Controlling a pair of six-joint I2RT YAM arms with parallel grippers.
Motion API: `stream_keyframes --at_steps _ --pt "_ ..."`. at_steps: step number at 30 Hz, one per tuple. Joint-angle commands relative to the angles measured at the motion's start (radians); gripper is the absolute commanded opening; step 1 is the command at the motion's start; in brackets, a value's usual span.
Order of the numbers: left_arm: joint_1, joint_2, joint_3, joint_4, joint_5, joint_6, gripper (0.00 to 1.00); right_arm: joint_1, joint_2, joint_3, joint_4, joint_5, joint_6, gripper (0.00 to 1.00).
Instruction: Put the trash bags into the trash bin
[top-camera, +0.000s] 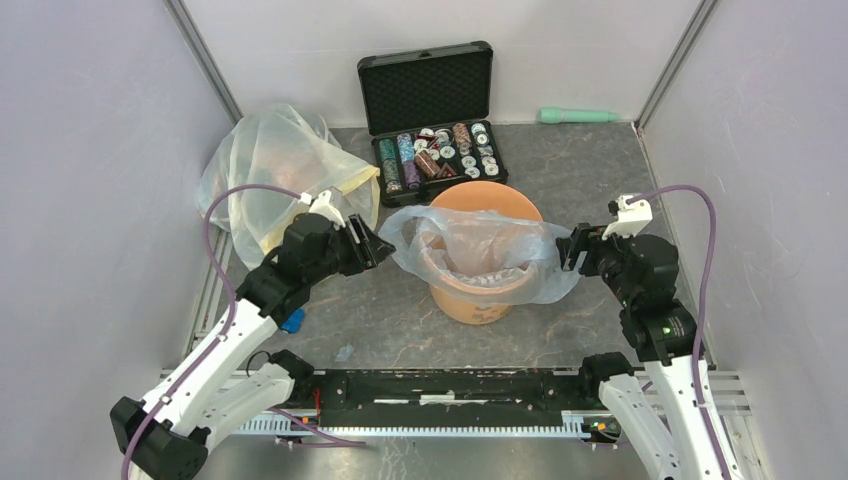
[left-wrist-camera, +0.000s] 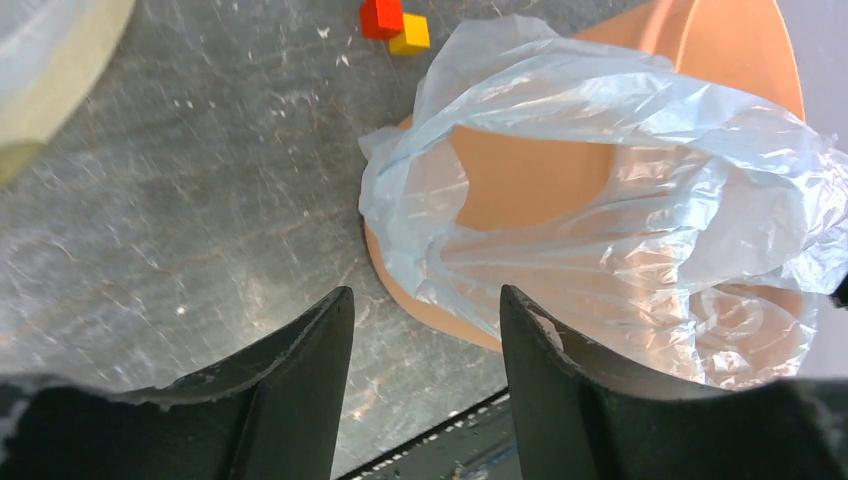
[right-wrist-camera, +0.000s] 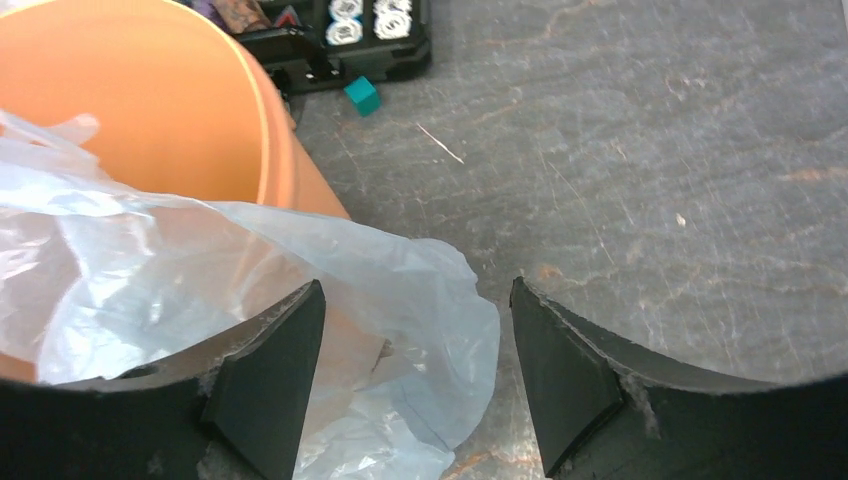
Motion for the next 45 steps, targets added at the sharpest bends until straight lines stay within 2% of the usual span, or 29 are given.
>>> stream_keyframes --at_steps 1,4,10,13,15,17,18,21,24,25,30,33,39,45 --pt "0.002 0.026 0.059 0.01 -0.04 0.236 0.59 -0.002 0.01 0.019 0.14 -0.113 -0.066 0.69" --pt "0.002 0.062 0.074 0.069 -0.034 0.324 0.55 -0.003 0.076 0.083 0.114 -0.185 -0.156 0.68" --pt "0.003 0.106 0.066 0.193 -0.062 0.443 0.72 -0.002 0.2 0.181 0.007 -0.221 -0.345 0.73" --pt "0.003 0.165 0.075 0.257 -0.049 0.45 0.73 -0.002 0.257 0.195 0.006 -0.255 -0.361 0.73" --pt "0.003 0.211 0.091 0.276 -0.041 0.451 0.73 -0.002 0.292 0.211 0.01 -0.281 -0.361 0.69" --pt "0.003 0.236 0.099 0.294 -0.048 0.45 0.72 -0.002 0.317 0.212 0.024 -0.304 -0.359 0.59" --pt "0.003 0.243 0.101 0.3 -0.045 0.45 0.7 -0.002 0.322 0.203 0.042 -0.321 -0.358 0.51" --pt "0.005 0.267 0.114 0.3 -0.047 0.453 0.61 -0.002 0.325 0.151 0.109 -0.393 -0.349 0.38" --pt "0.006 0.291 0.135 0.265 -0.074 0.46 0.47 -0.002 0.336 0.133 0.153 -0.429 -0.33 0.07" --pt "0.006 0.296 0.138 0.263 -0.076 0.46 0.43 -0.002 0.342 0.132 0.161 -0.427 -0.326 0.0" --pt "0.012 0.317 0.145 0.281 -0.112 0.461 0.28 -0.003 0.37 0.15 0.197 -0.357 -0.3 0.0" --pt "0.016 0.369 0.207 0.224 -0.118 0.459 0.17 -0.003 0.401 0.172 0.216 -0.313 -0.282 0.0" --pt "0.039 0.45 0.259 0.183 -0.085 0.433 0.16 -0.003 0.47 0.194 0.261 -0.269 -0.253 0.0" --pt "0.055 0.542 0.29 0.136 -0.017 0.43 0.17 -0.005 0.525 0.144 0.316 -0.217 -0.215 0.0"
